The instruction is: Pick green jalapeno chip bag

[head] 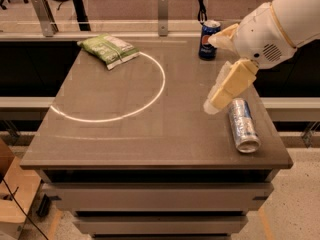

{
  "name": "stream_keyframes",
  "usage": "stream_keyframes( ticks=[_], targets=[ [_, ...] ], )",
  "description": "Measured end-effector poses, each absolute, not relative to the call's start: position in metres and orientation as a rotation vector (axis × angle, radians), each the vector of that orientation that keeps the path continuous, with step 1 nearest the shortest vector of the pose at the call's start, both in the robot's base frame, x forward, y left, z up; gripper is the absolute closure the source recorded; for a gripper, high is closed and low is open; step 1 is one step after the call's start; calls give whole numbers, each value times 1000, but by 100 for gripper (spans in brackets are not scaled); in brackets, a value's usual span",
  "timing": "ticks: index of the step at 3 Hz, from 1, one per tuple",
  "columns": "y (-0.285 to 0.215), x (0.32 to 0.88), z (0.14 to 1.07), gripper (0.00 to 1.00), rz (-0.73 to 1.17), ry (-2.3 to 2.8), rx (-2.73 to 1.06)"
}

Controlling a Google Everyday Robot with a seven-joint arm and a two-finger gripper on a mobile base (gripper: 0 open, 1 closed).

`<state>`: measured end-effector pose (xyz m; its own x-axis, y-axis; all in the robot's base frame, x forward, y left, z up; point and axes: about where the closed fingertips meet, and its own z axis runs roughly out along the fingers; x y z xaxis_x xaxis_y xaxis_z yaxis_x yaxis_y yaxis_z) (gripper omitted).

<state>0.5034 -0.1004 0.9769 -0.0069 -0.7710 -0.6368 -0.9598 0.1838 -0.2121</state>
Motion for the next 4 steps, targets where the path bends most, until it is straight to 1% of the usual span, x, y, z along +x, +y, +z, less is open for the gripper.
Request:
stream_keyframes(
  ticks=[1, 2, 4],
  targets=[
    [-99, 509, 976, 0, 376, 1818, -1595],
    [-88, 537, 975, 0, 410, 1769, -1489],
    [-74, 632, 975, 0, 434, 1635, -1253]
  ],
)
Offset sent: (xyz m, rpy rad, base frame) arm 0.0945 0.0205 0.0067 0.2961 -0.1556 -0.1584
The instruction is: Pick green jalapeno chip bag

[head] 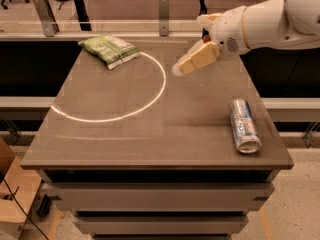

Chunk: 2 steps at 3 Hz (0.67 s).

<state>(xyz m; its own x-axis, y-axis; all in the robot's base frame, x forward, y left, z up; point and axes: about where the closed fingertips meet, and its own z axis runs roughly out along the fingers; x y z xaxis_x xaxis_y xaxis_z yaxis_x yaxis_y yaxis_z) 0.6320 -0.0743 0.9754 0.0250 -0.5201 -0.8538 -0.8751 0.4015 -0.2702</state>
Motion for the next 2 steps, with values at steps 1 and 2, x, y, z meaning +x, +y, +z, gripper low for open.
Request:
stream_keyframes(
  ticks=[1, 2],
  targets=[
    [-59, 671, 969, 0, 471, 1628, -1221],
    [-55, 674, 970, 0, 476, 1620, -1223]
  ],
)
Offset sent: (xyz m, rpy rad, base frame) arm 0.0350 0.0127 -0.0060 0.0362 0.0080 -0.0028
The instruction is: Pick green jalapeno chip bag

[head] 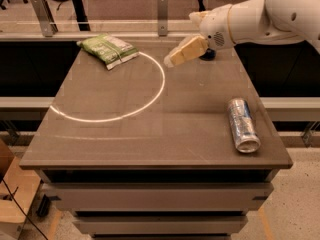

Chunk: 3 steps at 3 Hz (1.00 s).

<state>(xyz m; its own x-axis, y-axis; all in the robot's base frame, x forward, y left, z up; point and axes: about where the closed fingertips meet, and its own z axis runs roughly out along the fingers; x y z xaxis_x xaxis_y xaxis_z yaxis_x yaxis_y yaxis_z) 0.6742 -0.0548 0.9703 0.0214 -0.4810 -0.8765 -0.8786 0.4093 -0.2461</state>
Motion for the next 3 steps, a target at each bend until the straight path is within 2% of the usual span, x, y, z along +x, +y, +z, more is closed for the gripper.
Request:
stream_keyframes(
  ticks=[3],
  targets=[
    [35, 721, 933, 0, 587, 1599, -1175]
  ],
)
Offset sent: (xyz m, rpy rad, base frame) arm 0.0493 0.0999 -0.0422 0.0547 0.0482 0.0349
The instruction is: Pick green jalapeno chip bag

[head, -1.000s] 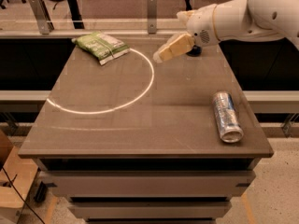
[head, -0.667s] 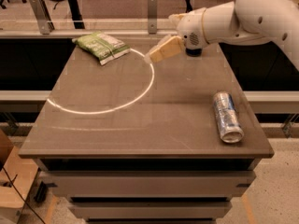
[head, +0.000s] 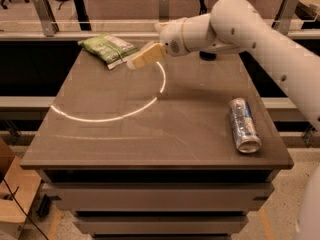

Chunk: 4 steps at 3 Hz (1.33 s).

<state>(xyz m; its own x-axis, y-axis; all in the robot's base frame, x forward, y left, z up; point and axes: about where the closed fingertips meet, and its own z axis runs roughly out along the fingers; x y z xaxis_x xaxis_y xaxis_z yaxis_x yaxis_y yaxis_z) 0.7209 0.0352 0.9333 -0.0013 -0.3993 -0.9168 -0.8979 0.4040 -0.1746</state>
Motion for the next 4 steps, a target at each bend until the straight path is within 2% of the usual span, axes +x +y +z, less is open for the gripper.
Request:
stream_keyframes(
  ticks=[2, 4],
  targets=[
    [97, 766, 909, 0, 651, 1593, -1130],
    [123, 800, 882, 0, 606, 1680, -1028]
  ],
)
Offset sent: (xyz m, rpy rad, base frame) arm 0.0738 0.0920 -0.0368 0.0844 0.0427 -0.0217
